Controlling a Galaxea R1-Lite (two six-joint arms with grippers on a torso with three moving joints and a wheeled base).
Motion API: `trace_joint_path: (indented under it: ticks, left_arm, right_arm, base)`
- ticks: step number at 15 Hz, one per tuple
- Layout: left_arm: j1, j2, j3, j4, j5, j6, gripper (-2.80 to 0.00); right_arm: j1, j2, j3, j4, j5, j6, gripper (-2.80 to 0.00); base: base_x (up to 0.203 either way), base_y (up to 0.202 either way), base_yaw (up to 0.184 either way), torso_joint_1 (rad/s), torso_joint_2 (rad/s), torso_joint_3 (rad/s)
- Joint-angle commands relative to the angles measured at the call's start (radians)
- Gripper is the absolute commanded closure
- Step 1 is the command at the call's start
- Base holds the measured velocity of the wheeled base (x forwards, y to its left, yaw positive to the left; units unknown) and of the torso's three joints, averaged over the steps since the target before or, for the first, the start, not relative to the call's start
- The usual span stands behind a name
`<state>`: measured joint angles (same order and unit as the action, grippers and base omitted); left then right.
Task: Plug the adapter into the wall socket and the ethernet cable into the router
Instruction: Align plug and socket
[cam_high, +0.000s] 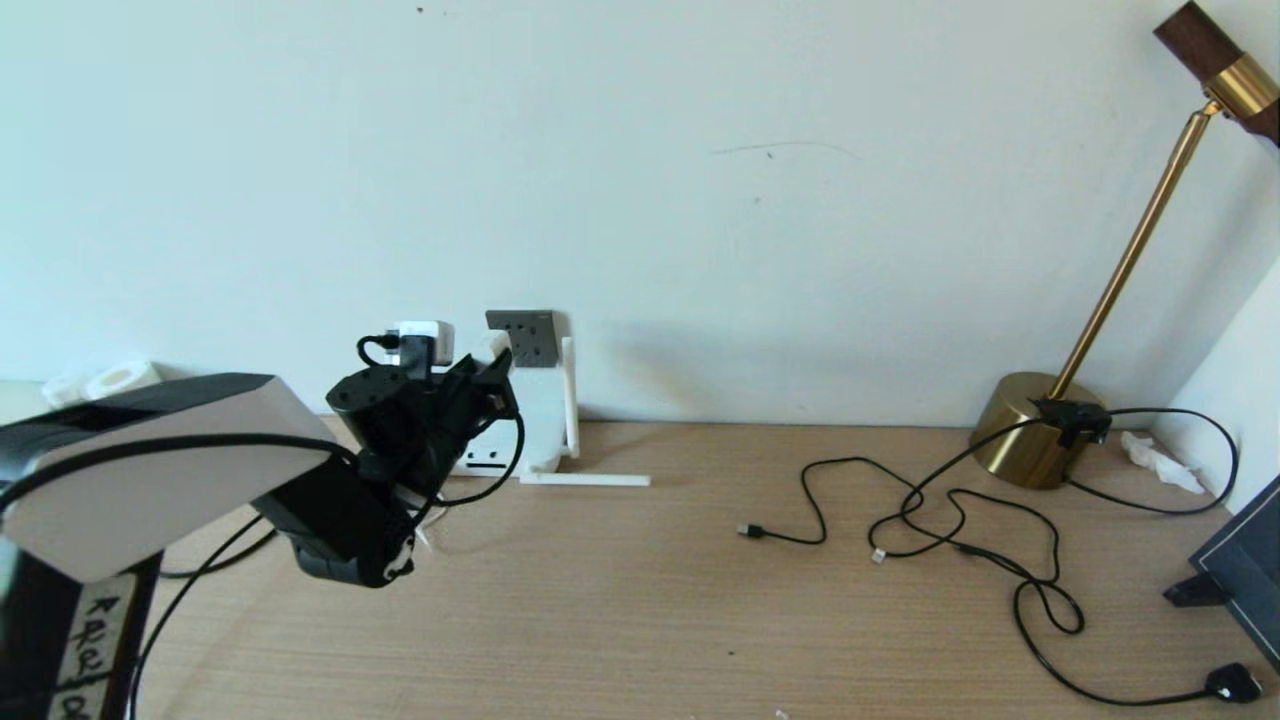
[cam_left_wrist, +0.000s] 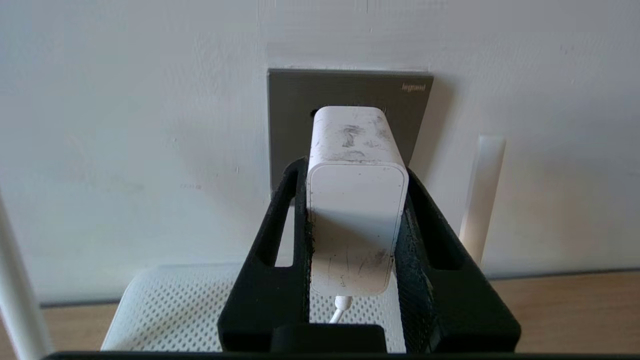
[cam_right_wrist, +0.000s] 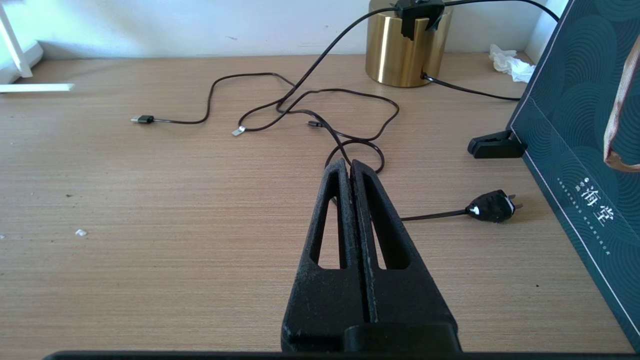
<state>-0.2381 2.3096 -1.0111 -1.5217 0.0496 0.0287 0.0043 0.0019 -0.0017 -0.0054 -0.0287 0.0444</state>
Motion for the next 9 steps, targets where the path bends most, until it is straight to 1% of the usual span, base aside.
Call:
trace_joint_path:
  ticks: [1, 6, 9]
  left_arm:
    - [0.002, 0.043, -0.045, -0.008, 0.002, 0.0, 0.0]
    - [0.002, 0.079, -0.077, -0.008, 0.005, 0.0, 0.0]
    - [0.005, 0.109, -0.129, -0.008, 0.032, 0.0, 0.0]
  right_arm:
    - [0.0, 0.0, 0.0, -0.001, 0.0, 0.0, 0.0]
    - [0.0, 0.0, 0.0, -0.001, 0.0, 0.0, 0.0]
    - [0.0, 0.0, 0.0, -0.001, 0.0, 0.0, 0.0]
  base:
    - [0.0, 0.0, 0.0, 0.0, 0.0, 0.0]
    - [0.0, 0.0, 0.0, 0.0, 0.0, 0.0]
    - [0.0, 0.0, 0.0, 0.0, 0.0, 0.0]
